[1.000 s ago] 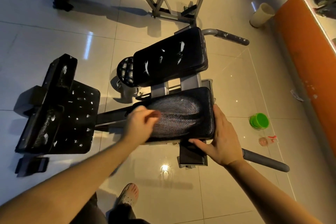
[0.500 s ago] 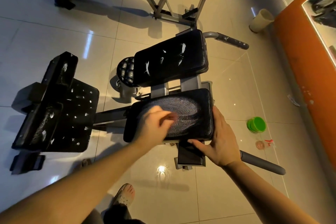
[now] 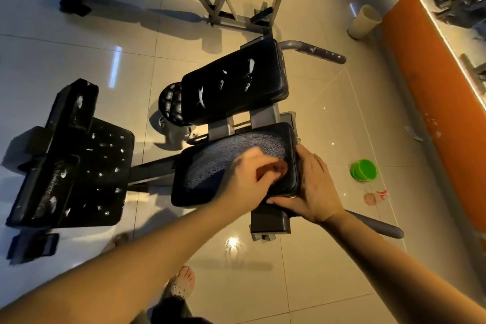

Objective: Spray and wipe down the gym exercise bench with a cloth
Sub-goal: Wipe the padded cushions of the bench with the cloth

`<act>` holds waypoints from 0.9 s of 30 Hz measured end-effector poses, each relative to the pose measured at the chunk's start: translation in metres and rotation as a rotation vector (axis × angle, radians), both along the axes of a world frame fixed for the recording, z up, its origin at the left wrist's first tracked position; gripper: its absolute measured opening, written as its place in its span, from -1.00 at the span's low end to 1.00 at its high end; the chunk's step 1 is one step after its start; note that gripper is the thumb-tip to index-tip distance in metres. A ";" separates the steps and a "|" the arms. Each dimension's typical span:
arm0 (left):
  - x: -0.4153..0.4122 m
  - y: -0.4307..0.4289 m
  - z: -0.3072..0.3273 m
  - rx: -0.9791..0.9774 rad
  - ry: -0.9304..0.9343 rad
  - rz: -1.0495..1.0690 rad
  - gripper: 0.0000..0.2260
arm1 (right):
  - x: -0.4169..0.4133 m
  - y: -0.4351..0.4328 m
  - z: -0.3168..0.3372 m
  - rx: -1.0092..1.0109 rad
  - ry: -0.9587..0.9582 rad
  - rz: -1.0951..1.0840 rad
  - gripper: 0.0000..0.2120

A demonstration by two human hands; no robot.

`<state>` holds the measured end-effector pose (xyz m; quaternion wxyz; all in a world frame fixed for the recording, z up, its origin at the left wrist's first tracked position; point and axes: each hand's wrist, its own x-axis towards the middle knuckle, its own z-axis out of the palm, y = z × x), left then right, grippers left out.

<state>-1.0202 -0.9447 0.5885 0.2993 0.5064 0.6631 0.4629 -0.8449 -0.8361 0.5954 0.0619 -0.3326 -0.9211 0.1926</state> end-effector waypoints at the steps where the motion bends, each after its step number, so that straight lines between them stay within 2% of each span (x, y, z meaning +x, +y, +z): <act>1: -0.007 -0.017 -0.010 -0.001 0.003 -0.010 -0.82 | 0.001 0.002 -0.001 -0.005 -0.002 0.002 0.17; 5: -0.040 -0.018 -0.044 -0.124 0.039 0.221 -0.87 | -0.002 0.001 0.000 -0.008 0.003 0.013 0.19; 8: -0.041 0.043 -0.029 -0.197 0.041 0.351 -0.85 | -0.003 -0.001 0.003 0.002 0.003 0.010 0.19; 10: -0.028 0.074 -0.010 -0.198 -0.028 0.398 -0.90 | -0.005 -0.002 0.005 -0.001 0.001 0.003 0.19; 11: -0.019 0.078 -0.001 -0.169 -0.058 0.359 -0.93 | -0.005 -0.003 0.004 -0.007 0.008 0.001 0.18; 13: 0.001 0.061 0.008 -0.072 -0.048 0.153 -0.82 | -0.002 -0.004 0.003 -0.007 0.016 -0.003 0.15; 15: 0.012 0.024 0.012 0.030 0.019 -0.050 -0.80 | 0.000 -0.004 0.001 0.001 -0.010 -0.008 0.16; 16: 0.011 0.015 0.010 0.058 0.064 -0.084 -0.80 | 0.001 -0.003 0.000 0.003 -0.026 -0.012 0.18; 18: -0.003 0.026 0.009 0.038 0.060 0.006 -0.85 | 0.000 -0.003 0.001 0.006 -0.028 -0.014 0.20; 20: -0.022 0.061 0.009 -0.100 -0.040 0.173 -0.96 | -0.002 -0.002 0.003 0.015 -0.008 -0.007 0.21; 23: -0.039 0.103 0.001 -0.161 -0.011 0.315 -0.91 | -0.003 -0.003 0.005 0.030 -0.014 -0.018 0.24; 25: -0.028 0.096 0.005 -0.104 -0.035 0.236 -0.90 | -0.002 -0.003 0.004 0.011 -0.012 -0.030 0.24; 27: -0.015 0.064 0.009 -0.021 -0.016 0.016 -0.84 | 0.000 -0.003 0.002 0.000 -0.009 -0.033 0.22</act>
